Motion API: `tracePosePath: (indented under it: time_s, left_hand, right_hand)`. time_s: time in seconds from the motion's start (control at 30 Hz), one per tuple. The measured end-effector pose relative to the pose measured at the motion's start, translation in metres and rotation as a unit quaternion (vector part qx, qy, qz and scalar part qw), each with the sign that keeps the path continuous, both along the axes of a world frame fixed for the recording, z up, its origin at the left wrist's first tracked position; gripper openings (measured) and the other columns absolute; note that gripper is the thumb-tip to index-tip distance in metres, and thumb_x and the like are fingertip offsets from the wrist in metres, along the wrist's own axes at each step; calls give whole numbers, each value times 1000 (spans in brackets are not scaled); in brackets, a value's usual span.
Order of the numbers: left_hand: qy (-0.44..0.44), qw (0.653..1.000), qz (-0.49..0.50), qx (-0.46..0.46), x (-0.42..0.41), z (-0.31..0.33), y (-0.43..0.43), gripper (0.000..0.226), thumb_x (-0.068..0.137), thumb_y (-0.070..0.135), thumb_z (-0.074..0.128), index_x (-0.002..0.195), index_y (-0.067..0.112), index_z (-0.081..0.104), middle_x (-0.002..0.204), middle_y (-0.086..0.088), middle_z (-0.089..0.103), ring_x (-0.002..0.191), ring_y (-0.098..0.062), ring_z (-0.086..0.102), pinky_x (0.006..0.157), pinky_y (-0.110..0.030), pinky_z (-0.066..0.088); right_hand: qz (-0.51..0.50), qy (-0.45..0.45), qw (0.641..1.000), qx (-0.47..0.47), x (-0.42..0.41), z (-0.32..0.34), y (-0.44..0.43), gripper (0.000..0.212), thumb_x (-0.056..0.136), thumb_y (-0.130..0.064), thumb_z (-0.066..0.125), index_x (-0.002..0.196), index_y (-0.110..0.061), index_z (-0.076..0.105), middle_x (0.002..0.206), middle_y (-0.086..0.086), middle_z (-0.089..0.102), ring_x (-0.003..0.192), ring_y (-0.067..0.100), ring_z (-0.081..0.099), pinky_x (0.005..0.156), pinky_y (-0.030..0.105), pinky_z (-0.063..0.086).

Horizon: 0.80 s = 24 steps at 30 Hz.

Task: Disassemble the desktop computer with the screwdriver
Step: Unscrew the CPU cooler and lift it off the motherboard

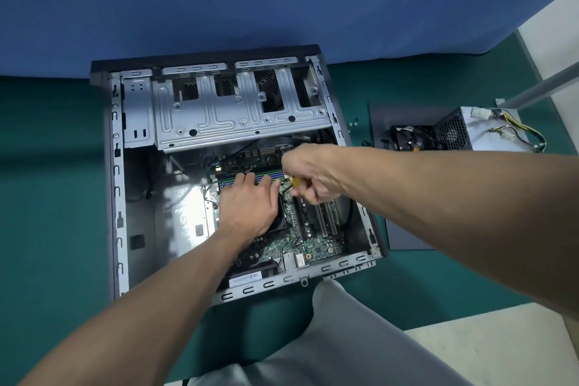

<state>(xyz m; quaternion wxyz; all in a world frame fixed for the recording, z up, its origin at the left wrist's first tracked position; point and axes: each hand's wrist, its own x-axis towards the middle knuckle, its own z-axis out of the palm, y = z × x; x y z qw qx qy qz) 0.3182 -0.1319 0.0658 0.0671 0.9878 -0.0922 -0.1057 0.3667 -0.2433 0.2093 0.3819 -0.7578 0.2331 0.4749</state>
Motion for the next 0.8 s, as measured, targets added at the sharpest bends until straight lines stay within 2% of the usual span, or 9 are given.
tracePosePath:
  time_s: [0.1, 0.23, 0.33, 0.47, 0.53, 0.6, 0.67, 0.73, 0.8]
  left_hand:
    - [6, 1000, -4, -5, 0, 0, 0, 59, 95, 45, 11, 99, 18, 63, 91, -11, 64, 87, -25, 58, 64, -33, 44]
    - [2, 1000, -3, -8, 1, 1, 0, 61, 93, 44, 8, 103, 17, 62, 94, -11, 63, 90, -25, 58, 66, -35, 44]
    - [-5, 1000, -2, -7, 0, 2, -1, 61, 94, 45, 8, 100, 18, 62, 93, -10, 64, 89, -25, 58, 66, -34, 44]
    - [-5, 1000, -5, -3, 1, 2, -1, 62, 90, 42, 6, 99, 16, 62, 92, -11, 63, 87, -25, 58, 63, -34, 43]
    - [-4, 1000, -6, -2, 1, 1, 0, 59, 88, 40, 9, 95, 15, 61, 90, -11, 63, 86, -26, 58, 62, -34, 42]
    - [-1, 1000, -3, -6, 0, 1, 0, 54, 88, 38, 14, 91, 13, 61, 89, -12, 63, 85, -27, 58, 61, -34, 43]
    - [4, 1000, 3, -11, 1, 0, 0, 52, 89, 38, 18, 89, 12, 63, 88, -13, 63, 86, -28, 59, 63, -35, 46]
    - [6, 1000, 3, -11, 2, -1, 0, 51, 93, 39, 20, 90, 13, 64, 88, -12, 64, 87, -29, 59, 63, -36, 48]
    - [0, 1000, 4, -4, 2, -2, -1, 52, 98, 42, 20, 92, 16, 64, 88, -11, 64, 85, -28, 59, 62, -35, 47]
  right_hand:
    - [11, 100, 993, -58, -8, -6, 4, 36, 102, -14, 36, 68, -6, 41, 37, 0, 36, 27, 7, 26, 35, 4, 29]
    - [218, -65, 963, -145, -11, -10, 6, 10, 94, -1, 44, 93, -1, 53, 78, 11, 51, 63, 17, 49, 50, 15, 45]
    - [435, -173, 849, -243, -10, -10, -1, 37, 92, -5, 48, 129, -4, 49, 105, 12, 59, 84, 24, 52, 73, 32, 49]
    - [682, -297, 624, -239, -12, -8, -2, 25, 99, -14, 46, 122, -13, 53, 109, 7, 63, 88, 27, 58, 64, 33, 40]
    - [725, -312, 561, -248, -10, -9, -3, 23, 98, -13, 46, 118, -14, 57, 107, 4, 64, 84, 26, 56, 63, 32, 38]
    - [705, -299, 593, -247, -6, -7, 4, 20, 94, -10, 50, 110, -12, 61, 107, 6, 64, 92, 28, 61, 64, 32, 39]
    - [582, -267, 734, -225, -2, -4, 10, 8, 88, -14, 54, 87, -8, 61, 96, 8, 64, 80, 25, 62, 62, 30, 41]
    - [362, -221, 888, -181, 3, -6, 15, 19, 86, -19, 53, 70, -9, 56, 75, 7, 60, 59, 17, 56, 50, 24, 41]
    - [133, -147, 972, -128, 8, -9, 11, 20, 90, -16, 47, 77, -5, 56, 68, 8, 57, 49, 15, 59, 39, 19, 40]
